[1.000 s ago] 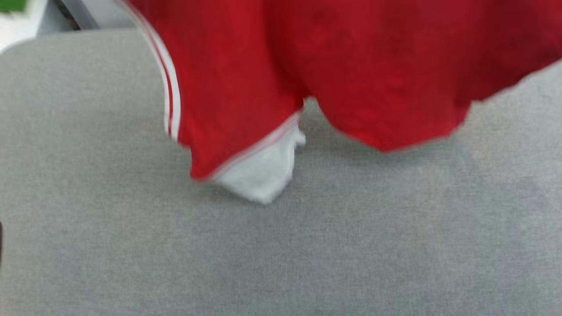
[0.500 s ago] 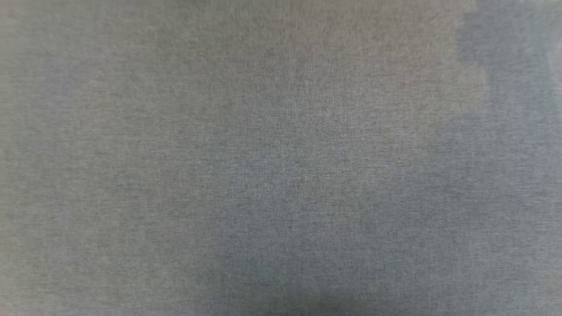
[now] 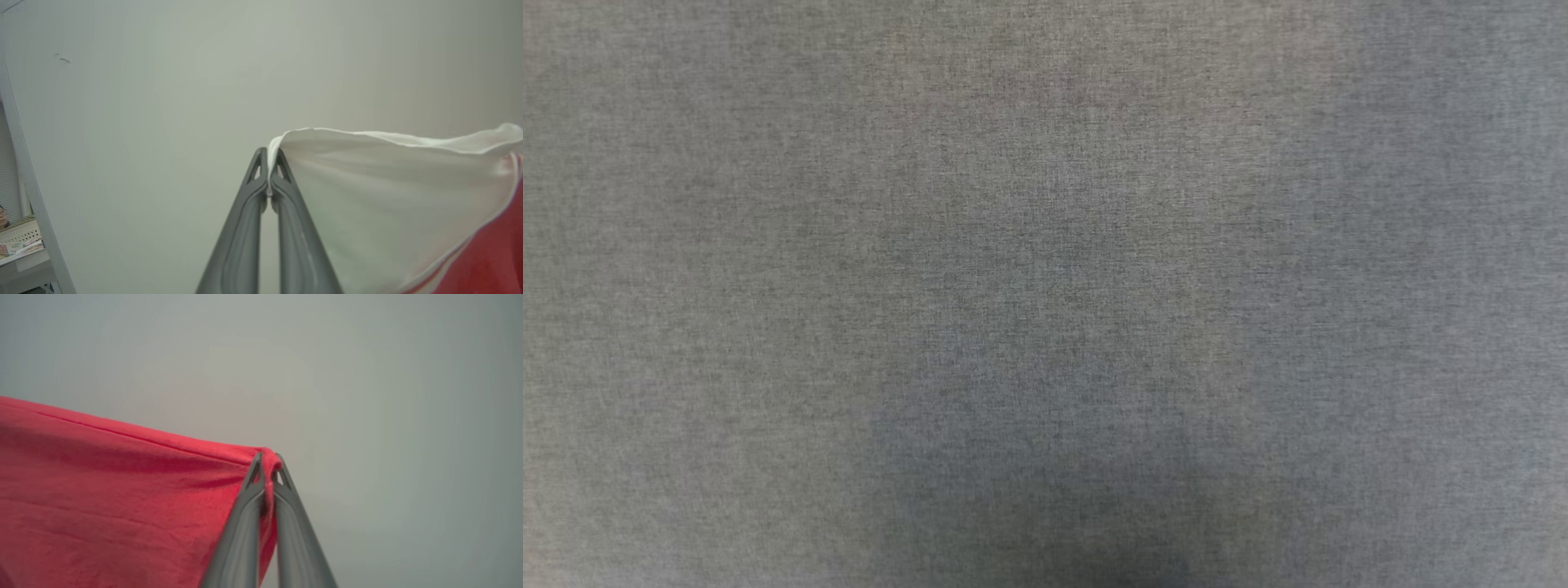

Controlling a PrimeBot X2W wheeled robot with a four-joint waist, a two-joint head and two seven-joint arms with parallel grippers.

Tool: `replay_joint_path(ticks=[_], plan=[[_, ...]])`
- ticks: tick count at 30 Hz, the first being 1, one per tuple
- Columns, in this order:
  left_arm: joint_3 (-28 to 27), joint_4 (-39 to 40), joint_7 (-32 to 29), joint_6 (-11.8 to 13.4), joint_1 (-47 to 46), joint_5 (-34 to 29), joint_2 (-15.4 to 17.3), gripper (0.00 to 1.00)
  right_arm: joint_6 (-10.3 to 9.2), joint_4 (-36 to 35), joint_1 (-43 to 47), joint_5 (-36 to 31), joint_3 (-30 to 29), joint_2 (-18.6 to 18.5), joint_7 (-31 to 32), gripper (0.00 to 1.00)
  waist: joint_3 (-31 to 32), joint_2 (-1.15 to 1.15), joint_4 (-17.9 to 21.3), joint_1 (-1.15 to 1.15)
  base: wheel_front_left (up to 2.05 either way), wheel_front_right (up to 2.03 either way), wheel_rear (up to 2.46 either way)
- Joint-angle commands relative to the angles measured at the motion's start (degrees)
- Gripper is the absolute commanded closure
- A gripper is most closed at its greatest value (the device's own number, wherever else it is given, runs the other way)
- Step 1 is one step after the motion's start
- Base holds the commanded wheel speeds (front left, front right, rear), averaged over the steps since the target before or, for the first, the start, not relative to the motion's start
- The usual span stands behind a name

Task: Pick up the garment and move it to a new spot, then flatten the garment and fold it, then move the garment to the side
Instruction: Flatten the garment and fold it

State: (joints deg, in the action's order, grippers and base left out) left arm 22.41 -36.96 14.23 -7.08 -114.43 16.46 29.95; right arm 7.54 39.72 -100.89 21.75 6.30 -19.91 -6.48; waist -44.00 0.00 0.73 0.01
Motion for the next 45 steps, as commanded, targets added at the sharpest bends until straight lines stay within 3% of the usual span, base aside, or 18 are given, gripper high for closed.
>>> replay_joint_path(ticks=[1, 6, 14, 26, 35, 45], plan=[[-0.07, -0.58, 0.58, 0.14, 0.82, 0.30, -0.41, 1.00, -0.05, 1.15, 0.00, -0.42, 0.63, 0.04, -1.04, 1.00, -0.47, 0.00, -0.63, -0.01, 0.00, 0.00, 0.00], [-0.66, 1.01, 0.73, -0.16, 8.67, 3.08, -2.66, 1.00, -0.05, 4.00, 2.81, 1.37, 3.16, -0.64, -3.73, 1.00, -0.11, 0.00, -1.97, -0.01, 0.00, 0.00, 0.00], [-1.70, 5.64, 0.75, -0.32, 28.53, 7.10, -6.60, 1.00, -0.05, 6.03, 12.66, 5.48, 9.92, -3.13, -5.96, 1.00, 3.63, 0.00, -3.78, -0.01, 0.00, 0.00, 0.00], [-2.62, 11.98, 0.76, -0.34, 56.63, 8.87, -10.75, 1.00, -0.05, 3.95, 32.87, 14.19, 17.91, -7.10, -7.51, 1.00, 15.19, 0.00, -5.15, -0.01, 0.00, 0.00, 0.00], [0.57, 10.91, 0.54, -0.38, 73.53, 11.27, -9.88, 1.00, -0.05, 1.72, 49.28, 21.09, 23.30, -9.16, -7.04, 1.00, 23.81, 0.00, -5.17, -0.01, 0.00, 0.00, 0.00], [5.71, 10.75, -2.19, -0.40, 88.90, 16.97, -5.27, 1.00, -0.05, 0.15, 61.39, 27.15, 29.45, -10.84, -5.78, 1.00, 31.41, 0.00, -5.37, -0.01, 0.00, 0.00, 0.00]])
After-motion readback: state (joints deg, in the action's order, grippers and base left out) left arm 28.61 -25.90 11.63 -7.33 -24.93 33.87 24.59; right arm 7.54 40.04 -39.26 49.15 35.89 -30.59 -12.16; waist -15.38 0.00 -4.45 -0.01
